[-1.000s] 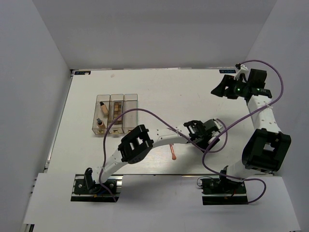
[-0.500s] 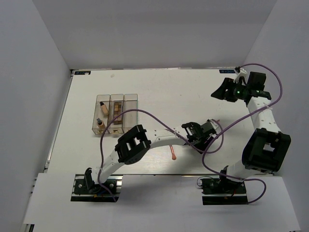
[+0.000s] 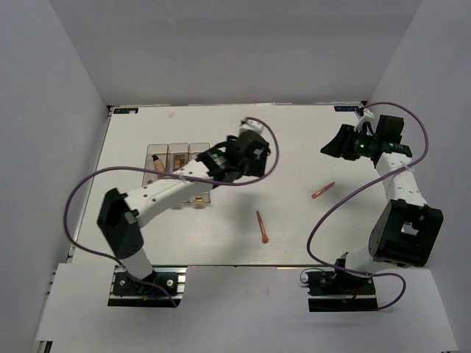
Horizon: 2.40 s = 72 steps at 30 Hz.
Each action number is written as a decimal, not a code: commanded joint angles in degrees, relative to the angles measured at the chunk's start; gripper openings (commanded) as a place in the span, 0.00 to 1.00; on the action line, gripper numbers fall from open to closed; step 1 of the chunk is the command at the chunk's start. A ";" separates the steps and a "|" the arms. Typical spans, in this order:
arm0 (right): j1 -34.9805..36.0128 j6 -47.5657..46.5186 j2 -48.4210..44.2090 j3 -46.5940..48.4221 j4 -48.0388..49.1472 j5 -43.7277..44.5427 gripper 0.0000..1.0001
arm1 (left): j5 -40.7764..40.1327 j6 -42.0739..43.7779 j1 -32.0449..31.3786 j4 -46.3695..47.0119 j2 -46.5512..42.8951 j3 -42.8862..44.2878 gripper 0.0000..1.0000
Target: Organize the makeup
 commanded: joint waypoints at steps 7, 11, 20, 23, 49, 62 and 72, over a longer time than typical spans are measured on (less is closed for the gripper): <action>0.45 -4.04 -1.06 -0.98 0.64 -3.56 0.55 | -8.31 -0.79 16.34 -1.39 -14.52 -14.79 0.08; 0.80 -4.22 -0.71 -0.98 -0.24 -3.73 0.54 | -7.17 0.62 22.76 -1.13 -16.11 -18.93 0.08; 1.33 -5.36 -0.18 -0.89 -1.29 -3.74 0.54 | -2.17 4.66 32.62 2.38 -12.97 -23.33 0.10; 1.51 -5.54 -0.01 -0.63 -1.73 -3.65 0.54 | -1.20 6.50 33.34 3.09 -10.94 -22.72 0.13; 2.04 -5.62 1.93 0.96 -2.26 -3.12 0.55 | 3.82 8.44 36.76 3.18 -7.68 -20.17 0.94; 2.65 -8.25 2.46 1.31 -3.40 -5.74 0.56 | 4.26 8.27 36.76 1.07 -10.75 -17.19 0.96; 5.46 -35.22 8.25 8.78 -18.86 -2.87 0.54 | 29.20 3.36 33.35 4.67 -14.98 -12.35 0.42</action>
